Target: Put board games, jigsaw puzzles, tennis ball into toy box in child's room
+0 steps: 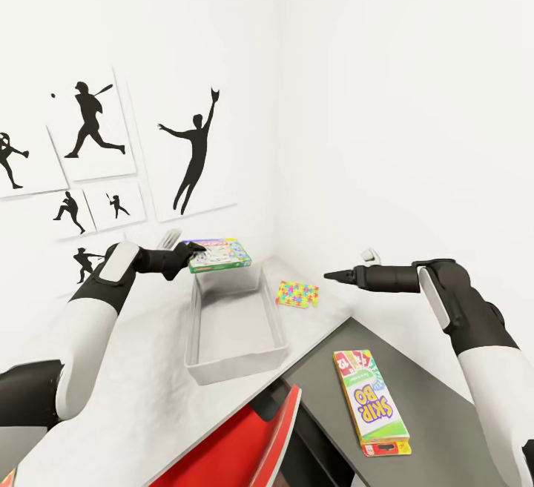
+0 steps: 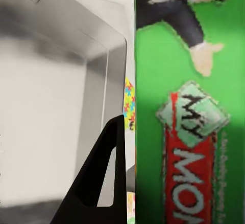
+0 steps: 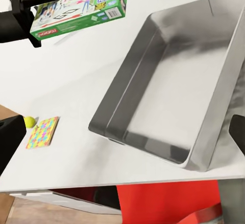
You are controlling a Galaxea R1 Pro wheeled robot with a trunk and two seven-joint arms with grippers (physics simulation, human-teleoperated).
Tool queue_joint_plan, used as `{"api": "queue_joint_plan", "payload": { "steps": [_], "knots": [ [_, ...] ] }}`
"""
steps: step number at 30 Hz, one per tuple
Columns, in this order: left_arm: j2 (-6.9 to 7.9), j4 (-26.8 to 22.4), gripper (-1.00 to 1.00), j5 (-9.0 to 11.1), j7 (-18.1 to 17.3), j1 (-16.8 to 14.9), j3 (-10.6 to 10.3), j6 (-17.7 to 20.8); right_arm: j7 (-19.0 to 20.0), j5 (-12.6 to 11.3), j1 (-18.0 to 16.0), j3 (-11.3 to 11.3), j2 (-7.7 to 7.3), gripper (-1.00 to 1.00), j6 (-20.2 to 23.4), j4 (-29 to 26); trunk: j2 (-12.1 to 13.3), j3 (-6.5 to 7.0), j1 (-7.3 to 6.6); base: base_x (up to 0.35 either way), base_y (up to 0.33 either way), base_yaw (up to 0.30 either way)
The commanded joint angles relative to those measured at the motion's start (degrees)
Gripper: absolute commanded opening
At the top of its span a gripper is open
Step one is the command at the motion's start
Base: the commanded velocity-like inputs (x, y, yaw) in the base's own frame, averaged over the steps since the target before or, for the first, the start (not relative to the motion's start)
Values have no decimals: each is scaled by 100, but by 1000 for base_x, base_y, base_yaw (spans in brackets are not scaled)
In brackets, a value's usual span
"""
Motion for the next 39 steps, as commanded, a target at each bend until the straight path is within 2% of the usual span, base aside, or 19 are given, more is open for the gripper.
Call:
{"api": "queue_joint_plan", "payload": {
  "steps": [1, 15, 19, 22, 26, 27, 30, 33, 38, 39],
  "knots": [
    [-2, -7, -100, 53, 77, -5, 12, 22, -3, -23, -6, 4, -3, 100, 32, 0, -14, -14, 4, 0, 0, 0],
    [4, 183, -100, 57, 51, -29, -1, 29, -5, -19, -7, 4, -2, 100, 32, 2, -14, -14, 4, 0, 0, 0],
    [21, 343, -100, 50, -89, -87, -26, 48, -3, -18, -6, 9, -1, 100, 32, 2, -14, -14, 4, 0, 0, 0],
    [55, 428, -100, -42, -297, -167, -151, 59, -1, -16, -8, 12, 0, 100, 32, 5, -14, -14, 4, 0, 0, 0],
    [203, 689, -100, -407, -971, -346, -576, 75, -2, -5, -23, 12, 27, 100, 32, 56, -14, -14, 4, 0, 0, 0],
    [203, 689, -100, -407, -971, -346, -576, 75, -2, -5, -23, 12, 27, 100, 32, 56, -14, -14, 4, 0, 0, 0],
    [325, 1035, -100, -629, -1462, -527, -791, 69, -4, -9, -35, 5, 42, 100, 32, 94, -14, -14, 4, 0, 0, 0],
    [396, 1374, -100, -798, -1718, -704, -908, 47, -20, -12, -40, -41, 53, 100, 32, 112, -14, -14, 4, 0, 0, 0],
    [418, 1680, -100, -1175, -1953, -899, -1004, 46, -26, -13, -11, -368, 67, 100, 32, 97, -14, -14, 4, 0, 0, 0],
    [419, 1730, -100, -1310, -1999, -979, -1016, 75, 3, -19, -1, -431, 62, 100, 32, 90, -14, -14, 4, 0, 0, 0]
  ]
}}
